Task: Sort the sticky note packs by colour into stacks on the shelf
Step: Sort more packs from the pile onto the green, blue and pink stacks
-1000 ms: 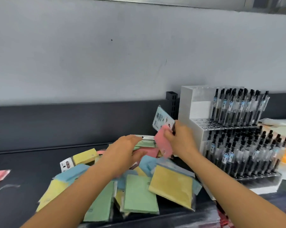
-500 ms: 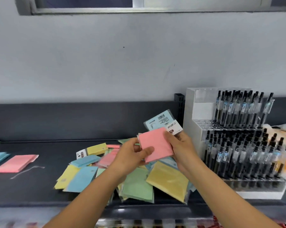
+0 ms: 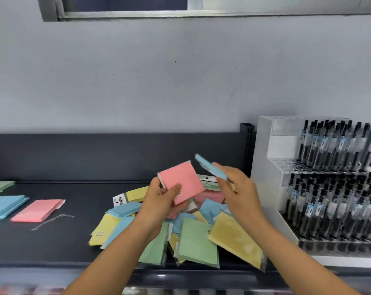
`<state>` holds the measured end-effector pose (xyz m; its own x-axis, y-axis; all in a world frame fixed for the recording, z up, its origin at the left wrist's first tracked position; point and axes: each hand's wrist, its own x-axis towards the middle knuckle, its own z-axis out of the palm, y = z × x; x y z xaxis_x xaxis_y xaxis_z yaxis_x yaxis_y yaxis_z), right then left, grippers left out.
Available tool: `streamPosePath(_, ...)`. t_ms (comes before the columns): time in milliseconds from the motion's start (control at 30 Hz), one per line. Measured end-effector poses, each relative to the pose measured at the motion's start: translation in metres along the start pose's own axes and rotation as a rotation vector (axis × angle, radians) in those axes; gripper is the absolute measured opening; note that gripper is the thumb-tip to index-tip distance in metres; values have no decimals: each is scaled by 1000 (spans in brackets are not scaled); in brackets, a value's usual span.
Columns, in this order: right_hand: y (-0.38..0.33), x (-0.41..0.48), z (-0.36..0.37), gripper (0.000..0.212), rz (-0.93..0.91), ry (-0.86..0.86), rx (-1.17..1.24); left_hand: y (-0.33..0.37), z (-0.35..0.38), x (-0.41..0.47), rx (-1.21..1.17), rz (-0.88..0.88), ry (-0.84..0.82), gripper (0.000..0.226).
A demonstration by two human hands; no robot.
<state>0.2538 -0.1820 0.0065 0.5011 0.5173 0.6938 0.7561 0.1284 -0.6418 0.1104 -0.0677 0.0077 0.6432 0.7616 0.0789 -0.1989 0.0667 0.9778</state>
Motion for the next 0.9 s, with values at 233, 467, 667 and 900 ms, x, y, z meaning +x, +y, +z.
streamPosePath(233,11,-8,7,50,-595,-107,-687,1,-12,7,-187,-55,-62,26)
streamPosePath(467,8,-9,18,61,-567,-202,-663,-5,-17,13,-109,29,74,44)
streamPosePath(667,-11,5,22,60,521,-194,171,0,-24,15,-23,176,211,52)
streamPosePath(900,-23,-4,46,14,717,-293,694,-4,-29,5,-97,171,163,45)
